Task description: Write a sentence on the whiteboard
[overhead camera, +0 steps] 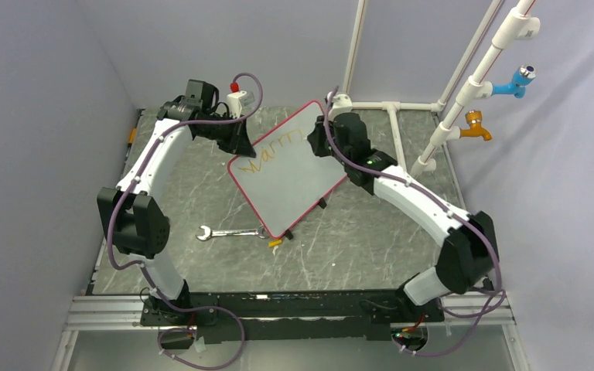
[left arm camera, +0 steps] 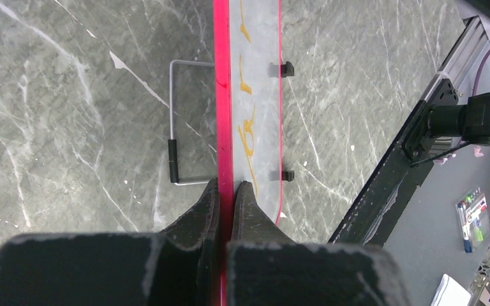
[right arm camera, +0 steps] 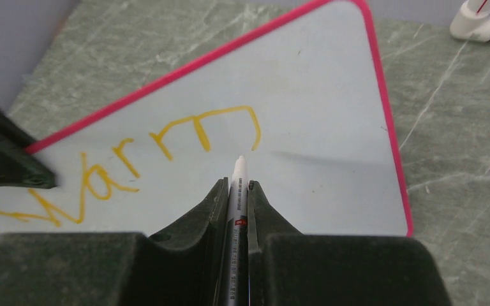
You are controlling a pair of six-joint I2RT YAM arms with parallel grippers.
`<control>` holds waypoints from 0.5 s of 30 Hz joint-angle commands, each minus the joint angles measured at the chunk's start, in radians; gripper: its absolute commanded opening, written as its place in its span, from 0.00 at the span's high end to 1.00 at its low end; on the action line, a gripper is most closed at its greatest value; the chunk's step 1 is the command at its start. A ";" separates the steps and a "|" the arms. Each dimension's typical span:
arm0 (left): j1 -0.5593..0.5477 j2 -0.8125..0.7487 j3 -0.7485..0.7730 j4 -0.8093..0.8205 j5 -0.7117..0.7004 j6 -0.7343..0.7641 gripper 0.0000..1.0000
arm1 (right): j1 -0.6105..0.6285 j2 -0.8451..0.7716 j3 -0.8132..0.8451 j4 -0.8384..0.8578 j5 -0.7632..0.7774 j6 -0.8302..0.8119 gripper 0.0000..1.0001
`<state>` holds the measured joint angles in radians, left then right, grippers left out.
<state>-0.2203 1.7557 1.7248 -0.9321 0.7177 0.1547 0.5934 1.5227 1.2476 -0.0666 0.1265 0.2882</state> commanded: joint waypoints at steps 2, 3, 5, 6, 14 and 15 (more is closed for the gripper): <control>-0.031 -0.008 -0.018 0.004 -0.149 0.084 1.00 | 0.002 -0.177 -0.027 0.015 0.019 -0.002 1.00; -0.031 -0.015 -0.028 0.012 -0.156 0.079 1.00 | 0.002 -0.201 -0.039 0.010 0.019 0.001 1.00; -0.031 -0.031 -0.047 0.028 -0.169 0.071 1.00 | 0.002 -0.242 -0.063 0.000 0.019 0.007 1.00; -0.030 -0.038 -0.054 0.035 -0.175 0.068 1.00 | 0.004 -0.261 -0.077 -0.004 0.017 0.010 1.00; -0.031 -0.117 -0.147 0.136 -0.240 0.034 1.00 | 0.003 -0.378 -0.190 -0.031 -0.009 0.012 1.00; -0.031 -0.127 -0.158 0.148 -0.242 0.027 1.00 | 0.003 -0.387 -0.201 -0.032 -0.014 0.011 1.00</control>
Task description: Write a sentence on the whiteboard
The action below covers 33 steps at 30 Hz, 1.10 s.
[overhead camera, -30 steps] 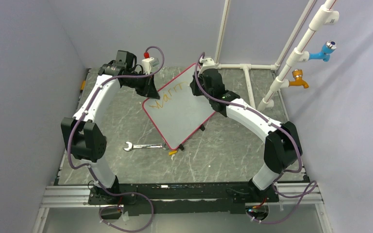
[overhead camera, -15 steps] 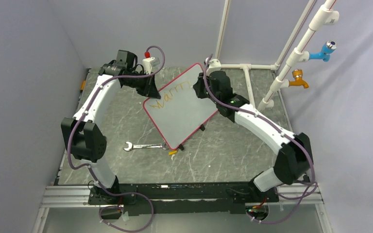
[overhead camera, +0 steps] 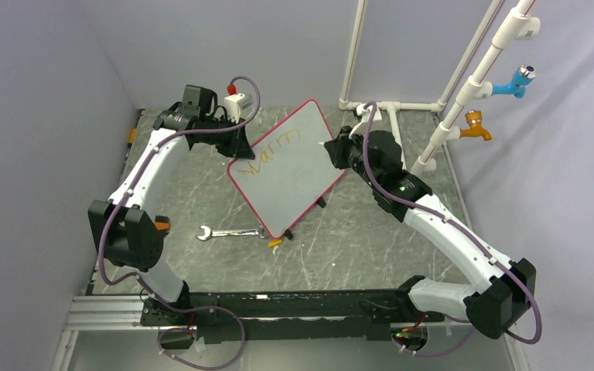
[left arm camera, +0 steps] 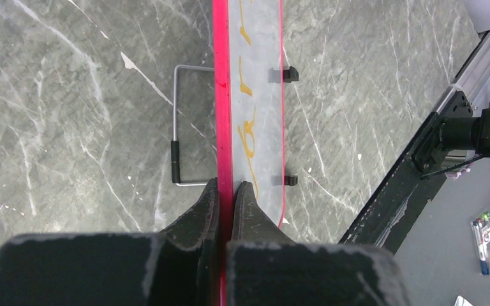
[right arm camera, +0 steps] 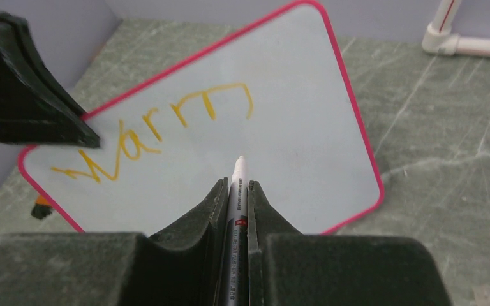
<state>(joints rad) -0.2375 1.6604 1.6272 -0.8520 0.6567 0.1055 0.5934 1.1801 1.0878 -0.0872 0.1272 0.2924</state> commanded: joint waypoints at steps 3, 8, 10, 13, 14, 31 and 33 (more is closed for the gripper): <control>-0.018 -0.051 -0.087 0.089 -0.195 0.069 1.00 | 0.003 -0.069 -0.072 -0.011 -0.035 0.007 1.00; -0.030 -0.094 -0.131 0.132 -0.201 0.056 1.00 | 0.005 -0.094 -0.106 -0.004 -0.075 0.008 1.00; -0.033 -0.110 -0.153 0.149 -0.212 0.052 1.00 | 0.008 -0.097 -0.108 -0.011 -0.094 0.005 1.00; -0.036 -0.125 -0.188 0.183 -0.212 0.039 1.00 | 0.018 -0.108 -0.113 -0.024 -0.100 -0.007 1.00; -0.039 -0.126 -0.197 0.189 -0.213 0.036 1.00 | 0.019 -0.113 -0.116 -0.025 -0.097 -0.011 1.00; -0.069 -0.107 -0.192 0.167 -0.283 0.007 1.00 | 0.167 -0.110 -0.236 0.147 -0.181 -0.044 1.00; -0.069 -0.106 -0.195 0.167 -0.302 0.004 1.00 | 0.208 -0.104 -0.249 0.187 -0.184 -0.064 1.00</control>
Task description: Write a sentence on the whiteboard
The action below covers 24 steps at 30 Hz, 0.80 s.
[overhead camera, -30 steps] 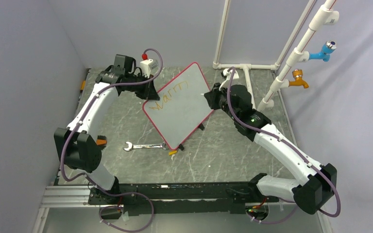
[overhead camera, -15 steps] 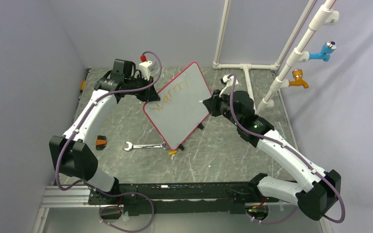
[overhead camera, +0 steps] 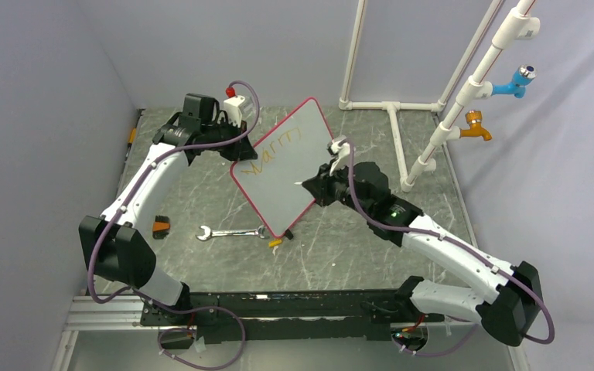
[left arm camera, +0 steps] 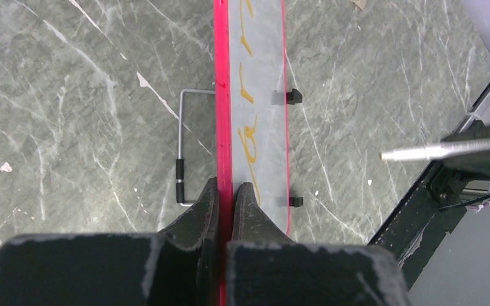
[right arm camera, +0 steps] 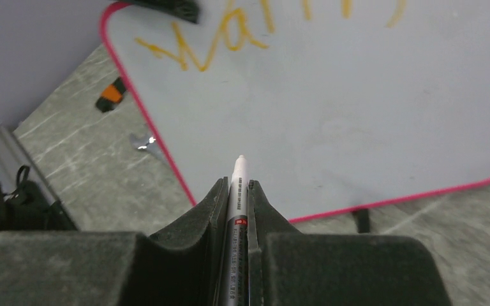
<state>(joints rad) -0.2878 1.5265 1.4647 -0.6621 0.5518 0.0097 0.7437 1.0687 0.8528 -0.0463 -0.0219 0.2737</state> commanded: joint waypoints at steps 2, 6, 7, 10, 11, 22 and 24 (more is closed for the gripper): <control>-0.019 0.031 -0.040 -0.014 -0.203 0.097 1.00 | 0.087 0.015 -0.024 0.184 -0.051 -0.060 1.00; -0.019 0.045 -0.030 -0.031 -0.220 0.090 1.00 | 0.127 0.049 -0.042 0.257 -0.071 -0.085 1.00; -0.019 0.048 -0.031 -0.029 -0.223 0.088 1.00 | 0.133 0.062 -0.042 0.268 -0.071 -0.089 1.00; -0.019 0.057 -0.028 -0.033 -0.230 0.087 1.00 | 0.151 0.110 -0.043 0.322 -0.063 -0.092 1.00; -0.019 0.061 -0.026 -0.037 -0.232 0.089 1.00 | 0.153 0.126 -0.041 0.338 -0.061 -0.093 1.00; -0.018 0.090 -0.025 -0.045 -0.266 0.102 1.00 | 0.177 0.286 0.045 0.422 -0.048 -0.120 1.00; -0.017 0.092 -0.024 -0.049 -0.273 0.106 1.00 | 0.178 0.303 0.061 0.425 -0.039 -0.124 1.00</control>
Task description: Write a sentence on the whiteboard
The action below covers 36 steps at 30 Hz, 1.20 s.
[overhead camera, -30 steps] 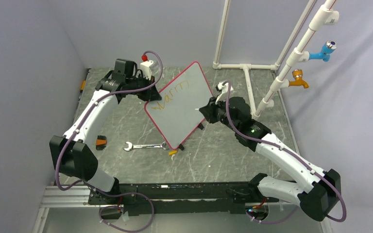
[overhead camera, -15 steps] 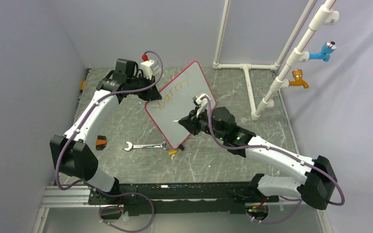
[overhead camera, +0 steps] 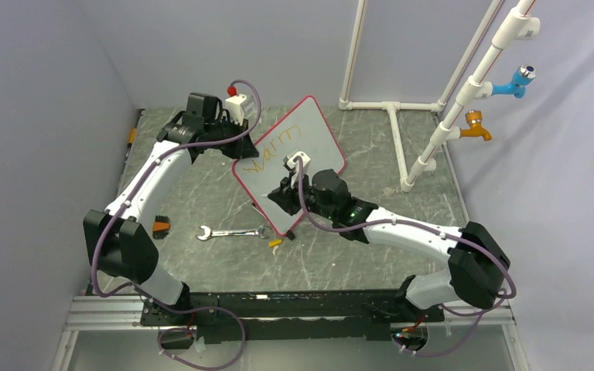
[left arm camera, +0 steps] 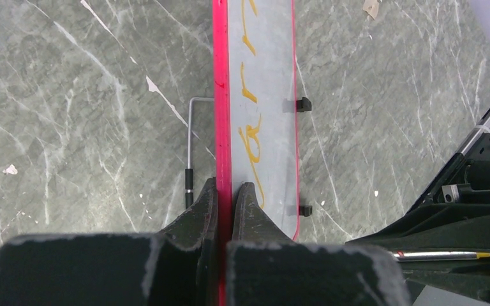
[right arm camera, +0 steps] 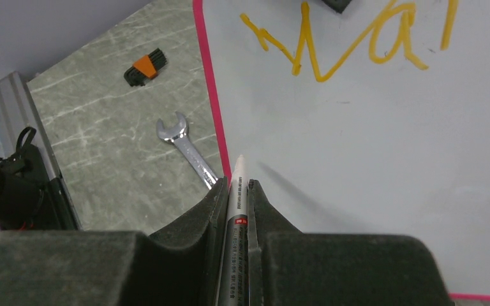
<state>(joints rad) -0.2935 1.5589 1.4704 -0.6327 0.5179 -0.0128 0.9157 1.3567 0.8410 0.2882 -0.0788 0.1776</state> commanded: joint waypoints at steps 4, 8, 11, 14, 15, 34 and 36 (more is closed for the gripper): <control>-0.010 0.059 -0.032 -0.079 -0.246 0.133 1.00 | 0.006 0.038 0.094 0.105 0.045 -0.032 1.00; -0.007 0.067 -0.029 -0.081 -0.242 0.136 1.00 | 0.006 0.064 0.116 0.117 0.070 -0.037 1.00; -0.006 0.069 -0.027 -0.084 -0.242 0.136 1.00 | 0.007 0.083 0.132 0.120 0.089 -0.038 1.00; -0.004 0.067 -0.027 -0.086 -0.241 0.138 1.00 | 0.006 0.105 0.148 0.117 0.110 -0.038 1.00; -0.003 0.068 -0.026 -0.086 -0.243 0.139 1.00 | 0.006 0.111 0.152 0.116 0.109 -0.039 1.00; -0.001 0.078 -0.019 -0.094 -0.242 0.141 1.00 | 0.014 0.053 -0.020 0.120 0.097 0.031 1.00; -0.001 0.078 -0.017 -0.095 -0.241 0.141 1.00 | 0.016 0.046 -0.029 0.117 0.097 0.034 1.00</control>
<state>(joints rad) -0.2848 1.5860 1.4815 -0.6296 0.5106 -0.0128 0.9230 1.4368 0.8345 0.3901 0.0101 0.1909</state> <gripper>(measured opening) 0.044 0.133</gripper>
